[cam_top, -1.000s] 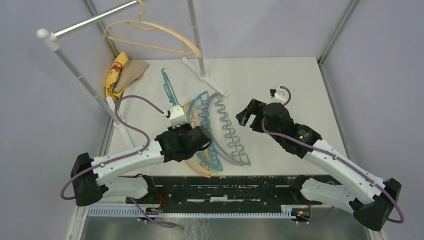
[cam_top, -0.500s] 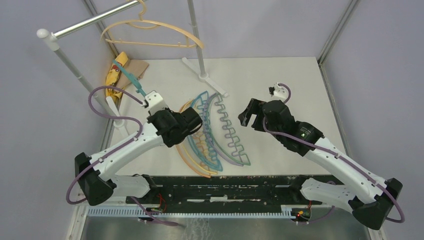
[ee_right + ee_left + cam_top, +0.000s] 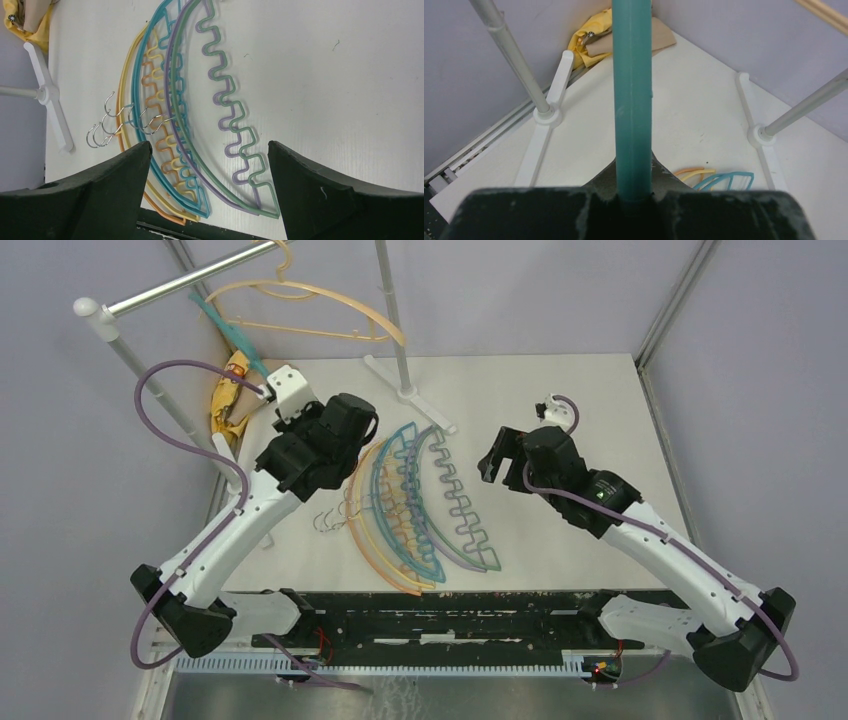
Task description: Organize the hangers
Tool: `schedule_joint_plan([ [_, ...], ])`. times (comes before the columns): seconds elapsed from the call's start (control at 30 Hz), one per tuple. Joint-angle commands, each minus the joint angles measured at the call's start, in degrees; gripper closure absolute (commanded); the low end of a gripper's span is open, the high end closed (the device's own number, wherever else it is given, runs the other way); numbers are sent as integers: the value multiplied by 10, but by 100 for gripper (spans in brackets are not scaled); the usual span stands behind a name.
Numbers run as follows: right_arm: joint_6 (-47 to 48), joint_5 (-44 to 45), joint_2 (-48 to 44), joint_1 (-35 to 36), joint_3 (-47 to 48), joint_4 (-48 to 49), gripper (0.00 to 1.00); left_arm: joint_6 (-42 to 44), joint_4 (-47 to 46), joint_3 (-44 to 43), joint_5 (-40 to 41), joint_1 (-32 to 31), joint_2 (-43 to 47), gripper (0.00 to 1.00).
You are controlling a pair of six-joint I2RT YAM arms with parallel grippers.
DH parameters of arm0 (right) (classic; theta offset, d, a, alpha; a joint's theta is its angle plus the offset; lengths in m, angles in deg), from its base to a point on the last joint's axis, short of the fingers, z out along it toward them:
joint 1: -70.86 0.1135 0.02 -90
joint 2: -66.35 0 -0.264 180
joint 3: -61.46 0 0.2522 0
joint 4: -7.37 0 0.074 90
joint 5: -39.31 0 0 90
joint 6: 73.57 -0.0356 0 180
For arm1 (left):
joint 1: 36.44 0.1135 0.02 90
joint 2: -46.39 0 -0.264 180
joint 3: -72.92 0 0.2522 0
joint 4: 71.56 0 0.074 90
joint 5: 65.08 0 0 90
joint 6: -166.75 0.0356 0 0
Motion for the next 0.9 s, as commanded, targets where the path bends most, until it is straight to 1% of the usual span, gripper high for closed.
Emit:
schedule_joint_plan([
  [0.0,12,-19,6,-15,33,11,5,135,-97,-46,30,19,-11,97],
  [0.2,14,-39,7,-33,39,14,5,210,-172,-68,-29,73,-43,97],
  [0.4,24,-47,6,-45,50,9,6,249,-185,-144,-69,107,-91,97],
  [0.7,27,-51,-2,-55,45,0,7,261,-155,-224,-129,158,-146,97],
  [0.87,27,-50,-10,-59,42,-7,7,261,-109,-267,-167,168,-183,97],
])
